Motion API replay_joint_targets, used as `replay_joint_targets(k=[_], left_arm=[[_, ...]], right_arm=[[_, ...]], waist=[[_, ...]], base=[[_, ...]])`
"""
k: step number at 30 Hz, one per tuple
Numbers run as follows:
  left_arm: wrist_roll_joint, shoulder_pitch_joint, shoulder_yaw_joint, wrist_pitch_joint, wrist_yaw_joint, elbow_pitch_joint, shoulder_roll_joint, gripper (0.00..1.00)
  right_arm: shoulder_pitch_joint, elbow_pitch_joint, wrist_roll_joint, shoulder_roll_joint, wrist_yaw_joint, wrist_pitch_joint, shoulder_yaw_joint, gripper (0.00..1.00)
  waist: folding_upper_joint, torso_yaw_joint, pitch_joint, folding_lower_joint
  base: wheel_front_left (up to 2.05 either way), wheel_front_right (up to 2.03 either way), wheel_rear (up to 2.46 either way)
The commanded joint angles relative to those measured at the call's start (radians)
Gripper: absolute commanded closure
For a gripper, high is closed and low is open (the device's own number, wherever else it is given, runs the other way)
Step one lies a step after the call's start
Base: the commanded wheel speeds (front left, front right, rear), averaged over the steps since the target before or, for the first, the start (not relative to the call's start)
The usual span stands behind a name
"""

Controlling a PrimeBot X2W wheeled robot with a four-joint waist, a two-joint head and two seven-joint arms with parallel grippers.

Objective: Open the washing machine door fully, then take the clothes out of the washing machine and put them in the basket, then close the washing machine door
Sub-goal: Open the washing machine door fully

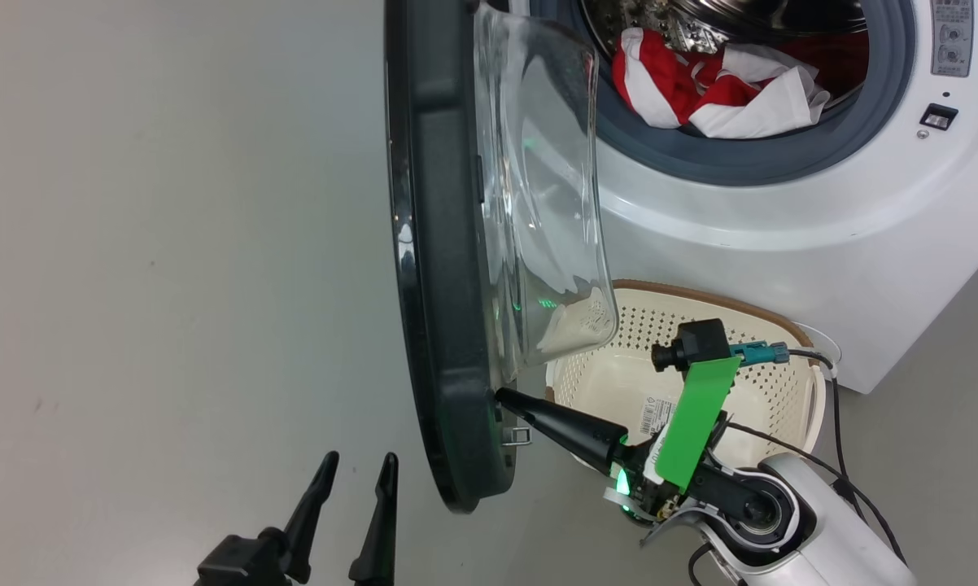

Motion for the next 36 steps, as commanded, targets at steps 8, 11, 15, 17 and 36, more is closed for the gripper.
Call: replay_joint_targets(k=[8,11,15,17,36], left_arm=[[0.0,-0.004,0.038,-0.012,0.008,-0.033,0.01,0.0],[0.002,-0.004,0.038,-0.012,0.007,-0.031,0.01,0.0],[0.002,-0.005,0.04,-0.012,0.002,-0.025,0.01,0.0],[0.002,-0.007,0.045,-0.012,0.0,-0.022,0.01,0.0],[0.02,-0.016,0.1,-0.012,-0.014,-0.015,0.01,0.0]], right_arm=[[-0.035,-0.032,0.012,0.027,0.001,-0.02,0.032,1.0],[-0.032,-0.031,0.007,0.027,0.001,-0.027,0.024,1.0],[-0.022,-0.031,-0.013,0.027,0.001,-0.042,0.01,1.0],[-0.018,-0.028,-0.026,0.027,0.001,-0.051,0.002,0.95],[0.109,0.006,-0.121,-0.013,0.001,-0.096,-0.112,0.0]], waist=[[0.0,-0.001,0.0,0.0],[0.0,-0.002,-0.003,0.0],[0.0,-0.006,-0.008,0.0],[0.0,-0.012,-0.006,0.0],[0.0,-0.083,-0.015,0.0]], base=[[0.0,0.0,0.0],[0.0,0.0,0.0],[0.0,0.0,0.0],[0.0,0.0,0.0],[0.0,0.0,0.0]])
